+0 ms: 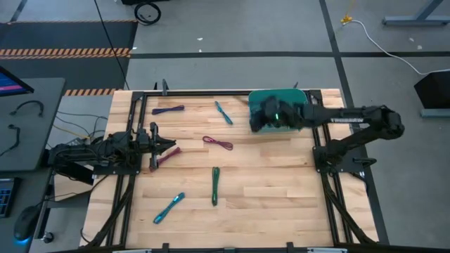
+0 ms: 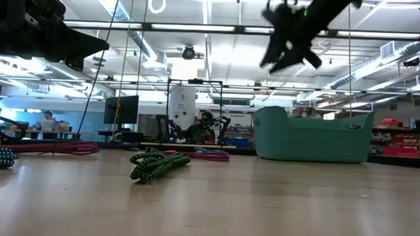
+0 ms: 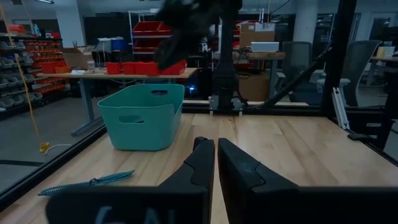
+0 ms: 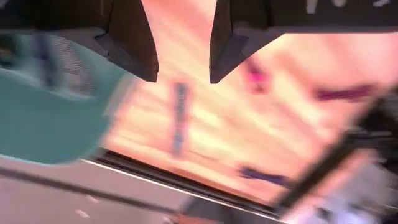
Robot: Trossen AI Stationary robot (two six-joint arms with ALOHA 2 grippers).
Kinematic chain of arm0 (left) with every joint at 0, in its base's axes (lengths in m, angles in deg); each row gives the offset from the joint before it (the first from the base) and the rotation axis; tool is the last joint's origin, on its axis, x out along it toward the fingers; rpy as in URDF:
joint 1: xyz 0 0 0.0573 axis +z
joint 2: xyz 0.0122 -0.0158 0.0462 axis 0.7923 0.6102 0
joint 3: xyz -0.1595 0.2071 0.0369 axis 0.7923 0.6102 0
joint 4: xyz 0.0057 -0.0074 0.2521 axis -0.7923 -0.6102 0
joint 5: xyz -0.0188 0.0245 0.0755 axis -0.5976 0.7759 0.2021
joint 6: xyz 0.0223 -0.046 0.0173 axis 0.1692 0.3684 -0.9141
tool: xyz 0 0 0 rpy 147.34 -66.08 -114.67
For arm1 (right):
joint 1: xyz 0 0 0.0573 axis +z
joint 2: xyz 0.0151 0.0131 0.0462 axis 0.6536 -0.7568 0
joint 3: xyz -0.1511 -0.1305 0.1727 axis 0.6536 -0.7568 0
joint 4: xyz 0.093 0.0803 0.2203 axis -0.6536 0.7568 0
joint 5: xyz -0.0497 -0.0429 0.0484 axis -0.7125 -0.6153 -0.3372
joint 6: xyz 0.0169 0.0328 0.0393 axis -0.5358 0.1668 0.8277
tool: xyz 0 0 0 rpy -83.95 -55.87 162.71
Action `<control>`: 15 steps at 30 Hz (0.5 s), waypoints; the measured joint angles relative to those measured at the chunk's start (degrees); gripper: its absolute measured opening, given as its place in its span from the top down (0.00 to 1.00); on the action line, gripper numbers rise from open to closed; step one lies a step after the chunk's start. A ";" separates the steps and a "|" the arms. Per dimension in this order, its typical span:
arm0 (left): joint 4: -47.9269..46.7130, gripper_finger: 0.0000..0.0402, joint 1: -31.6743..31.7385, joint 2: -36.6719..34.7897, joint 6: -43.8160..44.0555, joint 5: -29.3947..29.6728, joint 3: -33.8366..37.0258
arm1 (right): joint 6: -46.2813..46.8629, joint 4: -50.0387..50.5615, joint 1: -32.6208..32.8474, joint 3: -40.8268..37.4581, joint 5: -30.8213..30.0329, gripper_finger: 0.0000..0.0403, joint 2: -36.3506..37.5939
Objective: Pick and place USB-C Cables
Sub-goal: Put the left pink charger cable into the light blue bin
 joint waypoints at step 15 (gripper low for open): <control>7.82 0.93 0.00 0.01 1.01 -0.02 0.01 | 24.26 -13.32 31.49 0.00 -11.31 0.63 -14.85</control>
